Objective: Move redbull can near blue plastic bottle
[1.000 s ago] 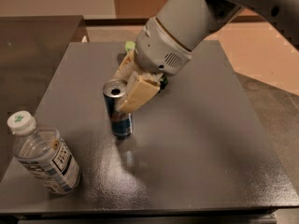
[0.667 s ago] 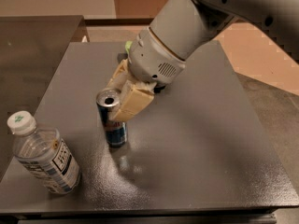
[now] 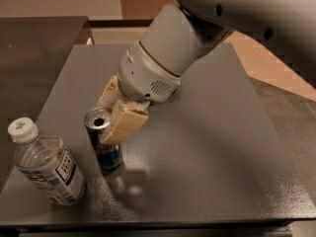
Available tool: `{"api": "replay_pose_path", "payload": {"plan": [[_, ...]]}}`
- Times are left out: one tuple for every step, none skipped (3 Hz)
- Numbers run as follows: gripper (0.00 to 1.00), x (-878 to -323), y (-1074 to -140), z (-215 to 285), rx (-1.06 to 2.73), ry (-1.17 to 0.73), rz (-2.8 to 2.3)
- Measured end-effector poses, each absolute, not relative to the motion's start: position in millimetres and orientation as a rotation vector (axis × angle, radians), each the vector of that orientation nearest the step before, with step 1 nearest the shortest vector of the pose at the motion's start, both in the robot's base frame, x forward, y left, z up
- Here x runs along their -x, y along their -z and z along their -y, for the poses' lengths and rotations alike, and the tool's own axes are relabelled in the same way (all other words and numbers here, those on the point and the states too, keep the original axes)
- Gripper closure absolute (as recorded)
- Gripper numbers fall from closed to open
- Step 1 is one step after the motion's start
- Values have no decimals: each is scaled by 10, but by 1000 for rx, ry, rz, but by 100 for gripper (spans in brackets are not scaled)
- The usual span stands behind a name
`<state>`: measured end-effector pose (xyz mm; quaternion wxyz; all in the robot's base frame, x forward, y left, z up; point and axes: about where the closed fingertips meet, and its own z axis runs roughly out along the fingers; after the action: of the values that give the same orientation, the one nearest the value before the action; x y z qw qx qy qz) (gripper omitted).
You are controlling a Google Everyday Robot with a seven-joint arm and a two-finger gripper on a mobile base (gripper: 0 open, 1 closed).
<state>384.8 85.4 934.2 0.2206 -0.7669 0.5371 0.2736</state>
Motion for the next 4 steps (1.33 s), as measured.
{"api": "replay_pose_path", "payload": {"plan": [[82, -3761, -9328, -924, 2147, -734, -1474], [59, -3722, -9287, -943, 2167, -708, -1474], [36, -3707, -9306, -953, 2169, -702, -1470], [13, -3692, -9324, -964, 2171, -695, -1466]]}}
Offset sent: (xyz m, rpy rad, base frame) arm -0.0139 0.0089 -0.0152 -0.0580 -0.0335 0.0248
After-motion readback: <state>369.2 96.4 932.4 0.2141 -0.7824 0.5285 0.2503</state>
